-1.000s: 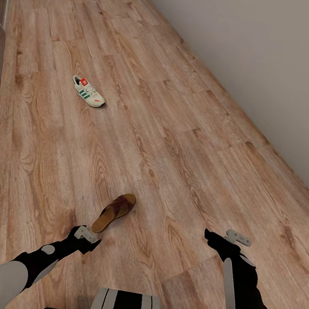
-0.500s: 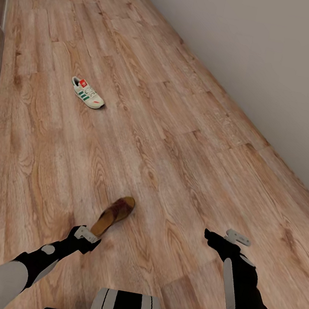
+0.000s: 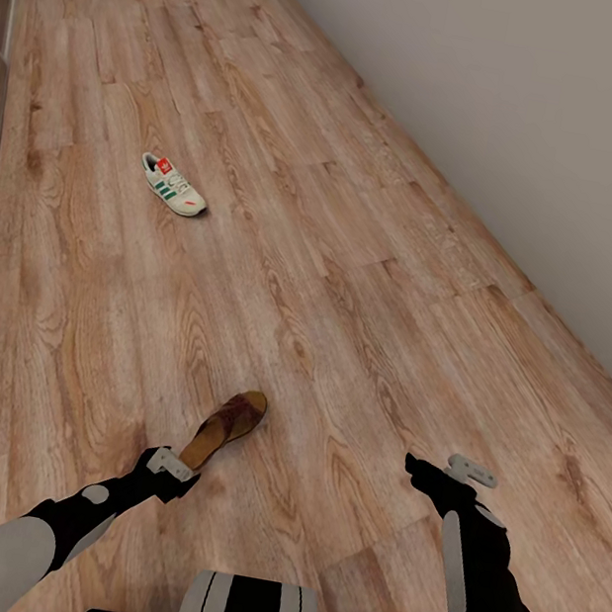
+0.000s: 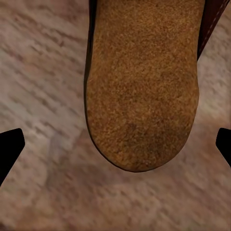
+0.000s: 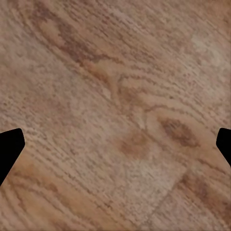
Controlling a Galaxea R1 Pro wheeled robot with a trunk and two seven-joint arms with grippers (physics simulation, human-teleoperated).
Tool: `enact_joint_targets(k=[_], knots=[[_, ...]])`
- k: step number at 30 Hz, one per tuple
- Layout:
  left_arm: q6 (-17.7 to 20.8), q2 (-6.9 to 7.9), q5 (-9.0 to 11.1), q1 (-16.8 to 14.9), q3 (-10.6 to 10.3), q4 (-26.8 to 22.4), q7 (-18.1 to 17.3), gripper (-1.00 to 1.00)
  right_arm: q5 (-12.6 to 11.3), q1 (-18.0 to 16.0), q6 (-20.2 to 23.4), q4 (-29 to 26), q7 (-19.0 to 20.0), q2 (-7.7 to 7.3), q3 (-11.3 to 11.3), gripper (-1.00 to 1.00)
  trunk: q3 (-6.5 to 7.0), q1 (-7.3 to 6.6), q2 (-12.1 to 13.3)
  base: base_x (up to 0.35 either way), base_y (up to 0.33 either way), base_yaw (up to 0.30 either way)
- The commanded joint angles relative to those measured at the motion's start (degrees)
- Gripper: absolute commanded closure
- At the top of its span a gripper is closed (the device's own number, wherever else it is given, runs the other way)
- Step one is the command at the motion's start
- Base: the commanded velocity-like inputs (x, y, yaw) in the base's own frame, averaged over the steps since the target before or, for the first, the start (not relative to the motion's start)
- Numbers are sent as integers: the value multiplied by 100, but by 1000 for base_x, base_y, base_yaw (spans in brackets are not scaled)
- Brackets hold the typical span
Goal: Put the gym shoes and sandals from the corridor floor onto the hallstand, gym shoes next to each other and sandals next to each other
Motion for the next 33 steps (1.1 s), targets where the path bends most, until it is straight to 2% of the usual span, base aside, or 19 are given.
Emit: enact_joint_targets(k=[1,19,25,33], knots=[[-23,2,-11,-2,-12,2,-4,-100,-53,-2,24,-8,-37,3,-4,-100,-3,-1,-1,6,0,0],[-23,2,-12,-2,-13,2,-3,-100,-53,-2,26,-7,-37,3,-4,-100,-12,-1,-1,30,-14,0],[-23,2,-12,-2,-12,2,-3,-100,-53,-2,26,-7,-37,3,-4,-100,-193,15,-9,0,0,0],[-23,2,-13,-2,-12,2,-3,-100,-53,-2,26,-9,-37,3,-4,-100,-211,15,-9,0,0,0]])
